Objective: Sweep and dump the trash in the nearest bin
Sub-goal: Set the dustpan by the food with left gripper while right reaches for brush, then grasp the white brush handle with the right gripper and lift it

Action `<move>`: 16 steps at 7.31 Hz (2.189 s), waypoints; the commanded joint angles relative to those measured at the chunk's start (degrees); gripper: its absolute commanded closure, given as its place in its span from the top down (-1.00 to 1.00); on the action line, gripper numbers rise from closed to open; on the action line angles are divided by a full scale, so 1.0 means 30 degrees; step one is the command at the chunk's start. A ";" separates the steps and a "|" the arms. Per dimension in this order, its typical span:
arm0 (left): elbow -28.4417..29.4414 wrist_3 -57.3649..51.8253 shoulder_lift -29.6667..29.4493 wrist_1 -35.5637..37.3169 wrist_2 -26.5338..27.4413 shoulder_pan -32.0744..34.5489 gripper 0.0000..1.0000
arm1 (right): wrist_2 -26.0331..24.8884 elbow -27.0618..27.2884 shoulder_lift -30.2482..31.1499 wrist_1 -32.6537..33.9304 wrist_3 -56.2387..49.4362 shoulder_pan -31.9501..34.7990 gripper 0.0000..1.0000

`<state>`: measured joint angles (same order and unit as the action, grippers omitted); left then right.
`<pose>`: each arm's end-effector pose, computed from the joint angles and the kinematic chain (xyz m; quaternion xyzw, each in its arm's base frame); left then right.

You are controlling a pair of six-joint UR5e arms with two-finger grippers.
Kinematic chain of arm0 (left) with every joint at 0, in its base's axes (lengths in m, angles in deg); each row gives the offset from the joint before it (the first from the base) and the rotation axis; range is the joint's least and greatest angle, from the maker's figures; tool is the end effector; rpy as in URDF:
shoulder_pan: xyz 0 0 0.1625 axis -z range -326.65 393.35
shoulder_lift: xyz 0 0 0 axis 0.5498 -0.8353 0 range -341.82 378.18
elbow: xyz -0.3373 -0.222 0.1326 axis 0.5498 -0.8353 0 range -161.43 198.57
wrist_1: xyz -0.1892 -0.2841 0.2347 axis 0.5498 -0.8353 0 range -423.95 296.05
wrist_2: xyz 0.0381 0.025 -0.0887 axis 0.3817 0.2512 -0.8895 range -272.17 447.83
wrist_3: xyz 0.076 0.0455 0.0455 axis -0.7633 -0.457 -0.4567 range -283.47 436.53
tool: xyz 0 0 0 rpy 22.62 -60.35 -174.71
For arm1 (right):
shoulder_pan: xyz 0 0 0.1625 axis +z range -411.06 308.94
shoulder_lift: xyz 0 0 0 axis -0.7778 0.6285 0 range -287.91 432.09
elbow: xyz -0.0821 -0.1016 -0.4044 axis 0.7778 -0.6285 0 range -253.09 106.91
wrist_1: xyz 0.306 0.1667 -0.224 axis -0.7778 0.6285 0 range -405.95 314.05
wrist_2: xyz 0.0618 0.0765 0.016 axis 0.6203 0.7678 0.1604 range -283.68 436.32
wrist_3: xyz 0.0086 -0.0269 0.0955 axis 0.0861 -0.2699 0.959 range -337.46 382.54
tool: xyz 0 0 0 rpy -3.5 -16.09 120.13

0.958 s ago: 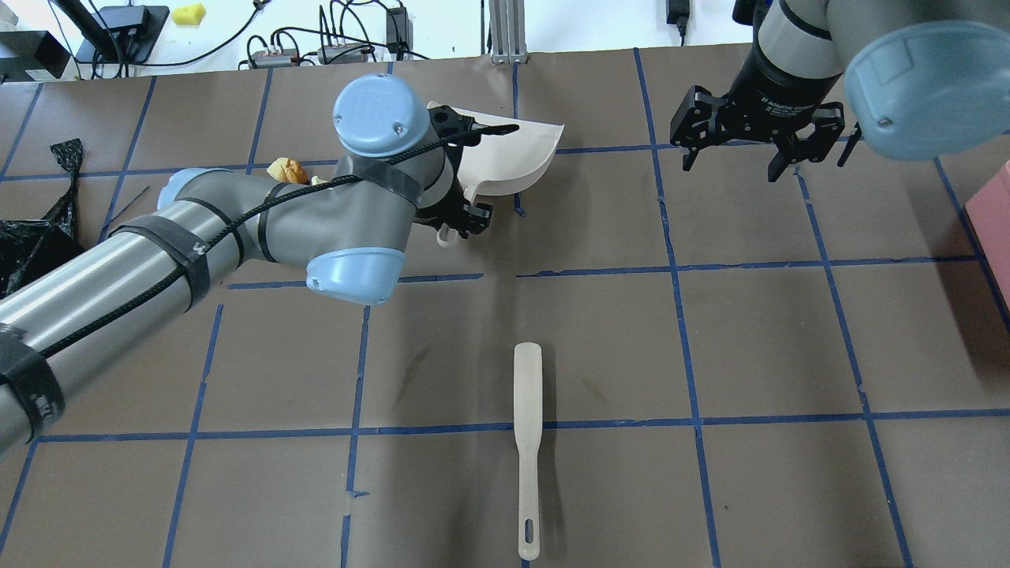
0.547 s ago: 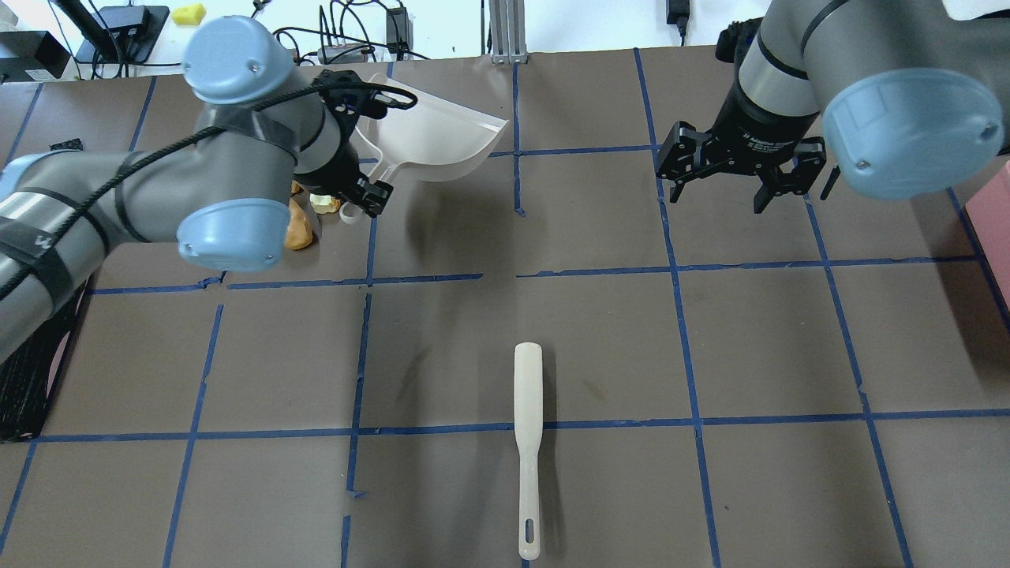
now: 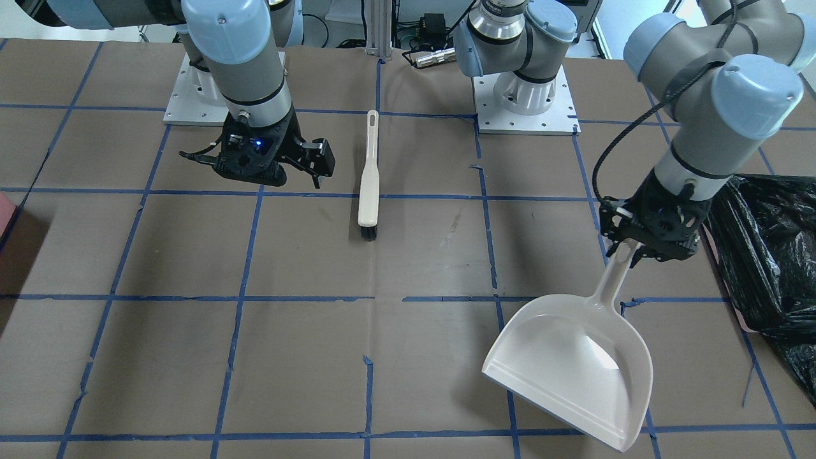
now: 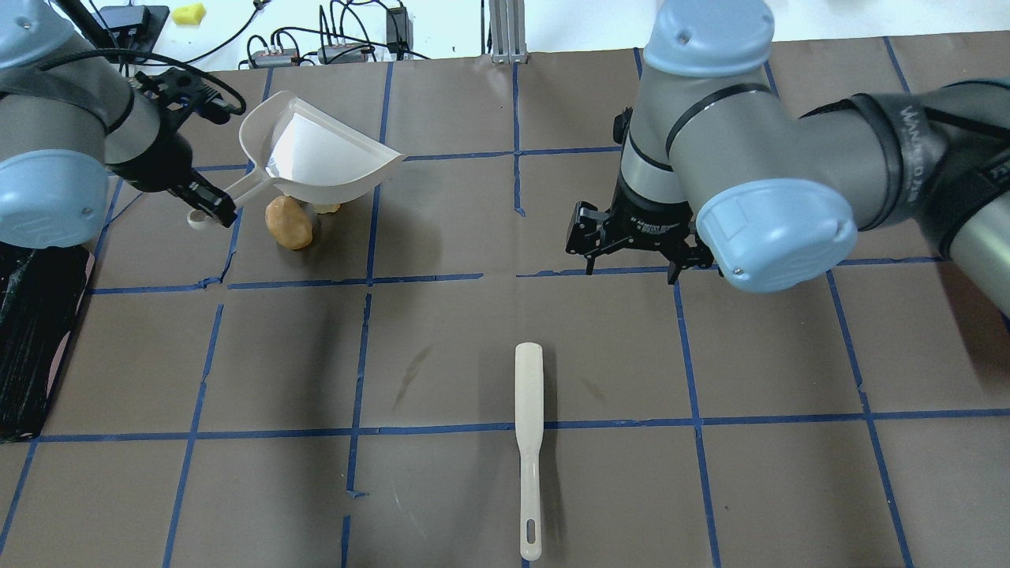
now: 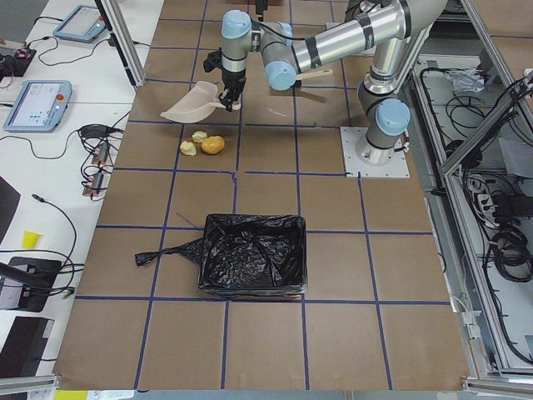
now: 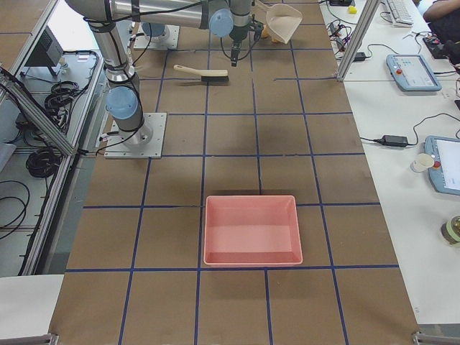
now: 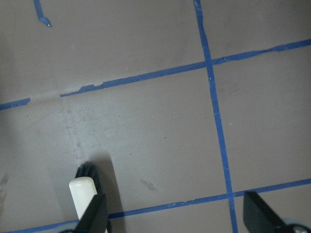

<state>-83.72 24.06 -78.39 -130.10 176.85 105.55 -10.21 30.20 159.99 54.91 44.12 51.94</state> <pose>0.0328 -0.5437 0.3674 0.2980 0.9535 -0.0404 0.0181 0.2449 -0.4415 0.3761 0.0760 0.9959 0.0467 0.0172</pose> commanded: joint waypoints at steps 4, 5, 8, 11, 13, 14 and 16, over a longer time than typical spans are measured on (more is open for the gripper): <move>0.1309 -1.1934 -0.0501 -0.0566 -0.0201 -0.5460 -1.00 | 0.2035 0.3265 0.1836 0.1325 0.0596 0.3310 0.98; 0.1748 -1.4590 -0.1084 -0.0334 -0.0056 -0.5781 -1.00 | 0.2035 0.5015 0.2830 0.2693 0.0977 0.3311 0.99; 0.4409 -1.7514 -0.3137 -0.1755 0.1020 -0.6605 -1.00 | 0.2065 0.7755 0.5295 0.4260 0.2265 0.3776 0.99; 0.5353 -1.9619 -0.4571 -0.0950 0.0738 -0.7069 -1.00 | 0.2094 0.7845 0.4981 0.5226 0.3789 0.5127 0.99; 0.6026 -1.9801 -0.5741 -0.0918 0.0621 -0.7103 -1.00 | 0.2065 0.7845 0.3522 0.6771 0.4403 0.5186 0.99; 0.6320 -2.0238 -0.6125 -0.1005 -0.0483 -0.7132 -1.00 | 0.2036 0.7845 0.2963 0.7475 0.4553 0.5215 0.99; 0.6033 -2.0126 -0.6654 -0.0889 -0.0699 -0.7103 -1.00 | 0.1715 0.7845 0.2841 0.7570 0.5023 0.5913 0.99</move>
<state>-65.18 -36.42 -97.17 -132.98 175.51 84.20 -4.53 53.74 169.11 77.01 58.48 68.23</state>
